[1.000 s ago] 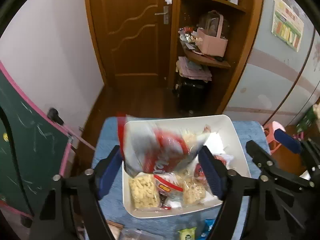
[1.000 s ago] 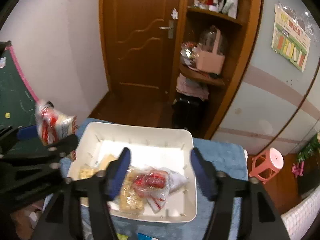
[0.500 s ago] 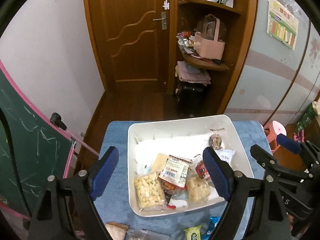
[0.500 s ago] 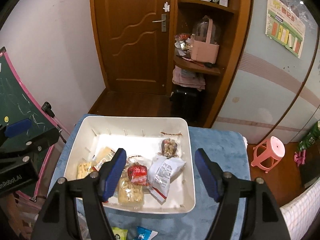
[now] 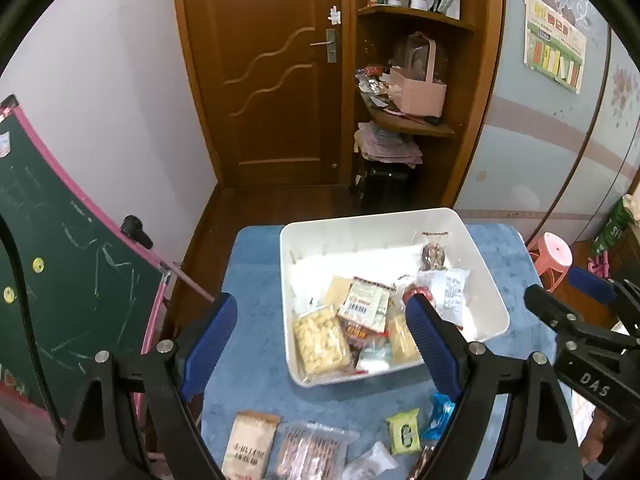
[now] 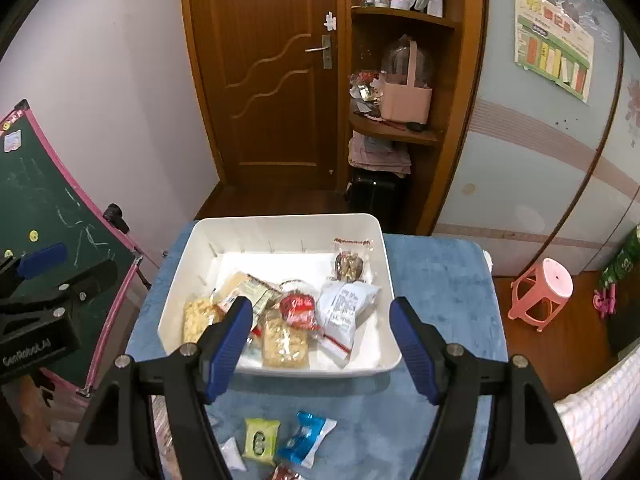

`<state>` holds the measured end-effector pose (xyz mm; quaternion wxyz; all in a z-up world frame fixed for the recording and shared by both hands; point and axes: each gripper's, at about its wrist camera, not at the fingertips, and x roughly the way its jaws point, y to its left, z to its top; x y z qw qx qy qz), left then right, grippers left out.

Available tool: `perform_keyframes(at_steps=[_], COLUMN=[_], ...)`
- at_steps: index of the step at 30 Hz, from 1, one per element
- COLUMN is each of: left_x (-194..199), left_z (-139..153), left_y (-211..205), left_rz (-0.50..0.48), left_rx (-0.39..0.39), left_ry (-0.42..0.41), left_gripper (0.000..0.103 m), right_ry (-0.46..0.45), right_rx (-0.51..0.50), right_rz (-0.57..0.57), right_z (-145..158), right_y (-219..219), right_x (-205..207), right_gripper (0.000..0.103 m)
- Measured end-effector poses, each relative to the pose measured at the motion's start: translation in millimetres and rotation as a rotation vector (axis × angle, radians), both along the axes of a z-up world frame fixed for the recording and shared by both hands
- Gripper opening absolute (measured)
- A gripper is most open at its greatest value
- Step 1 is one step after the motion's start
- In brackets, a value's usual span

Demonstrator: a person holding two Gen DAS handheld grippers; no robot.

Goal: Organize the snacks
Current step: 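Withdraw both tools from the bin back over the snacks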

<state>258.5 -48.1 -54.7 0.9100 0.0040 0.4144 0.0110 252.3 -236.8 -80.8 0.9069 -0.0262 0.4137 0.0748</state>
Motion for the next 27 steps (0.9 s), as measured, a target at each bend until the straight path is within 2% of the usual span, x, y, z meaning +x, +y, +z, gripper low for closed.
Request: perform_keyframes(at_steps=[6,12,22,27], left_x=[-32.0,-55.6,-76.9,-85.2], left_z=[-0.3,-12.6,-48.0,-74.4], left_y=[15.9,30.8,43.2,40.6], left_rz=[-0.004,-0.006,-0.005,-0.021], left_rx=[-0.001,-0.005,0.000,0.019], left_ry=[0.005,0.037,0.117,0.180], left_gripper=[0.086,0.086,0.086,0.086], right_ry=[-0.002,0.029,0.113,0.148], right_rx=[0.017,0.037,0.048,0.070], right_rz=[-0.012,-0.037,-0.093,-0.126], right_z=[2.6,-8.7,-39.7,-54.9], right_y=[-1.9,-5.3,-9.5,-11.9], right_x=[-37.9,-71.7,-108.2,-120.6], right_gripper=[0.072,0.072,0.072,0.072])
